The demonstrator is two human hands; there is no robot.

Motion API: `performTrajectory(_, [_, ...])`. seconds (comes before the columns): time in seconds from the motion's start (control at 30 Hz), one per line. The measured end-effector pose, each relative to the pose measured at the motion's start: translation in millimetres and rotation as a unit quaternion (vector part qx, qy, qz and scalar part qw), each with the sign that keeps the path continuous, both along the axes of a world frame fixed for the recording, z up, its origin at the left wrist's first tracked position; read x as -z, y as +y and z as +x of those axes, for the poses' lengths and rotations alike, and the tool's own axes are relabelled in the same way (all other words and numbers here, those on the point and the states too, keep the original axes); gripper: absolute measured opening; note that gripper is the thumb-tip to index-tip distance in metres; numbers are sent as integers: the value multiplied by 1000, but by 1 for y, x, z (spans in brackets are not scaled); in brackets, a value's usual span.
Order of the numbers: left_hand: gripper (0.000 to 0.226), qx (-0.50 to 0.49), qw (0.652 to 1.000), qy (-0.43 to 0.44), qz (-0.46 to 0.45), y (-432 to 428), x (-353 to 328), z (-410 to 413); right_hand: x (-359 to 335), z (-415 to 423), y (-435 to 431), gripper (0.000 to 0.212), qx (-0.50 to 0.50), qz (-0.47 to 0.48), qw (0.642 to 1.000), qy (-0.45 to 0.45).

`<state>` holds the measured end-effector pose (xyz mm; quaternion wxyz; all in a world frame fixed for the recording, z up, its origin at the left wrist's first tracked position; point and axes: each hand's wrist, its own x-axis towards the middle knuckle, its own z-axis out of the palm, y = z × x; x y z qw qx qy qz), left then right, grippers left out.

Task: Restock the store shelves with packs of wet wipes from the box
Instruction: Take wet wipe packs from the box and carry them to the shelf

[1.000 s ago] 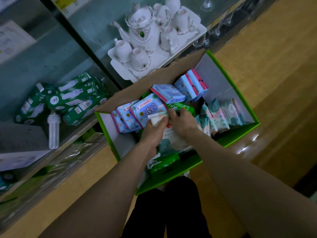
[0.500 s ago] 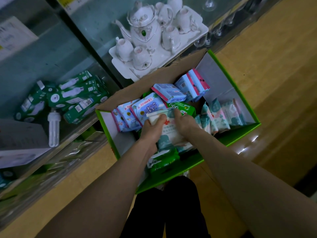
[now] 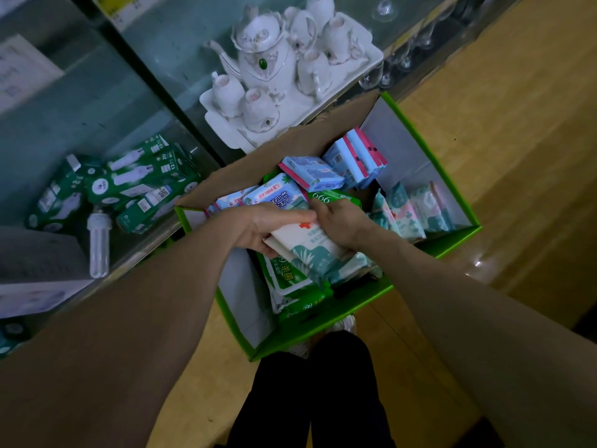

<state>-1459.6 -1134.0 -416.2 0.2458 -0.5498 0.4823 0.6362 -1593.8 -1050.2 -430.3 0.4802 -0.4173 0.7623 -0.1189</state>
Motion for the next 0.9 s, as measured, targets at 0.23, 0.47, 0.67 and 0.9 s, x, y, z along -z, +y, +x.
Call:
performTrajectory(0.23, [37,-148,987,22,-57,5,14,0,-3,-14,13,44,273,67,943,-177])
performTrajectory(0.47, [28,-205,977,51,-6,12,-3,-1,-10,-13,21,35,353,-33,924,-143])
performTrajectory(0.67, [30,-196,978,61,-25,12,-25,-10,-40,-10,26,55,369,55,903,-215])
performTrajectory(0.9, [33,-131,986,86,-63,19,-68,-22,-87,-5,36,50,364,4,911,-194])
